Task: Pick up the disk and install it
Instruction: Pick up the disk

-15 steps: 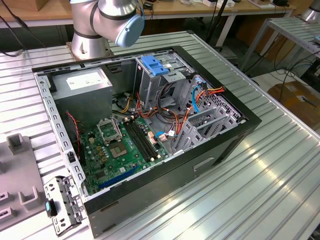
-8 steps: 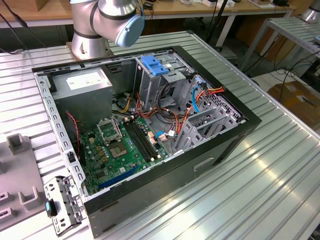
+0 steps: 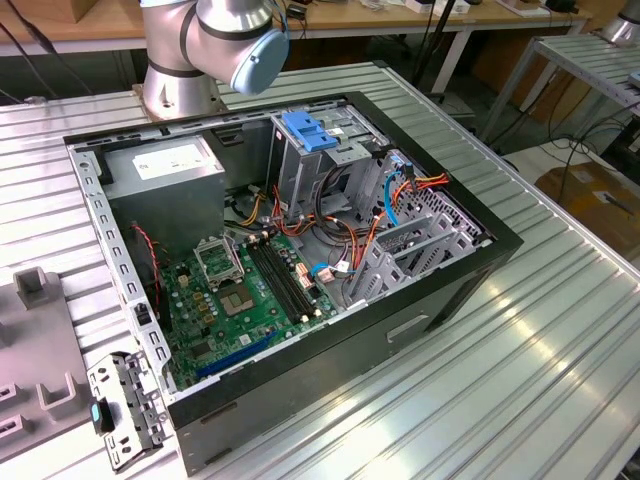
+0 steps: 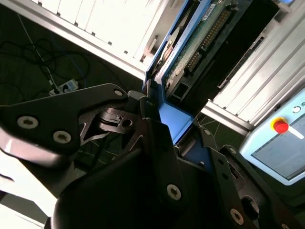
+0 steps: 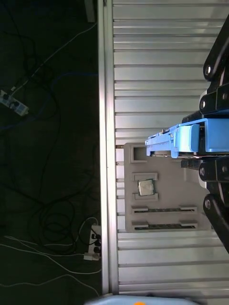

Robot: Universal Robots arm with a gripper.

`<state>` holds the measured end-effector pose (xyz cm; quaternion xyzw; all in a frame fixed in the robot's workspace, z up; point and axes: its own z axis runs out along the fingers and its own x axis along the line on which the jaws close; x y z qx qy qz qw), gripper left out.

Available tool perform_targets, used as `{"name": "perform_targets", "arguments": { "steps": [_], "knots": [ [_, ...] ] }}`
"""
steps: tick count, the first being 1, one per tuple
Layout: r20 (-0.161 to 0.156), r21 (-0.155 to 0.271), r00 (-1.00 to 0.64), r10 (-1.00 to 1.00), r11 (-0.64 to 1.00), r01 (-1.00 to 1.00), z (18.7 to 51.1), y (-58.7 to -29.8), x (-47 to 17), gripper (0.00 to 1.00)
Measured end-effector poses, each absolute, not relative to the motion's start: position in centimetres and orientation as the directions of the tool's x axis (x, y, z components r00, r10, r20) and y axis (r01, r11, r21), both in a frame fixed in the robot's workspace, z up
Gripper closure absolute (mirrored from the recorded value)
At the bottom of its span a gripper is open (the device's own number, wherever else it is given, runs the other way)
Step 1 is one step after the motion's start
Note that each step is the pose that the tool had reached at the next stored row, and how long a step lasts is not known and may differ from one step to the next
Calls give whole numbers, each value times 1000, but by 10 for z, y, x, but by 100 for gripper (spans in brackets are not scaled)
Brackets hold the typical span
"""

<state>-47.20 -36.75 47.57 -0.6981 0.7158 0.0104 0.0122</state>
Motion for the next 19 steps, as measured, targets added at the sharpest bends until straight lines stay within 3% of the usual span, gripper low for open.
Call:
{"name": "perform_targets", "arguments": {
  "steps": [19],
  "knots": [
    [-32, -2, -25, -999, 25, -1000, 498, -367, -472, 63]
  ]
}}
